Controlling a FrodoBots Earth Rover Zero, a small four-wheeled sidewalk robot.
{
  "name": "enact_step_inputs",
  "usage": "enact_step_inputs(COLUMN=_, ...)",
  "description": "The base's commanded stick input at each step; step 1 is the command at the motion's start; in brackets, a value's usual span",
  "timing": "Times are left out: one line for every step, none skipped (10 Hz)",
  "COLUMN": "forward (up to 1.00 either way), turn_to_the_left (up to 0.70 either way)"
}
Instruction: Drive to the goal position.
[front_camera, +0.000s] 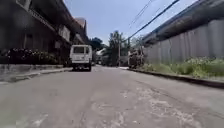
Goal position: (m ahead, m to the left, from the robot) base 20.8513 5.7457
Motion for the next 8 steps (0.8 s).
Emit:
enact_step_inputs(forward=1.00, turn_to_the_left=0.00)
enact_step_inputs(forward=1.00, turn_to_the_left=0.00)
enact_step_inputs(forward=1.00, turn_to_the_left=0.00)
enact_step_inputs(forward=1.00, turn_to_the_left=0.00)
enact_step_inputs(forward=1.00, turn_to_the_left=0.00)
enact_step_inputs(forward=1.00, turn_to_the_left=0.00)
enact_step_inputs(forward=1.00, turn_to_the_left=-0.35)
enact_step_inputs(forward=1.00, turn_to_the_left=-0.40)
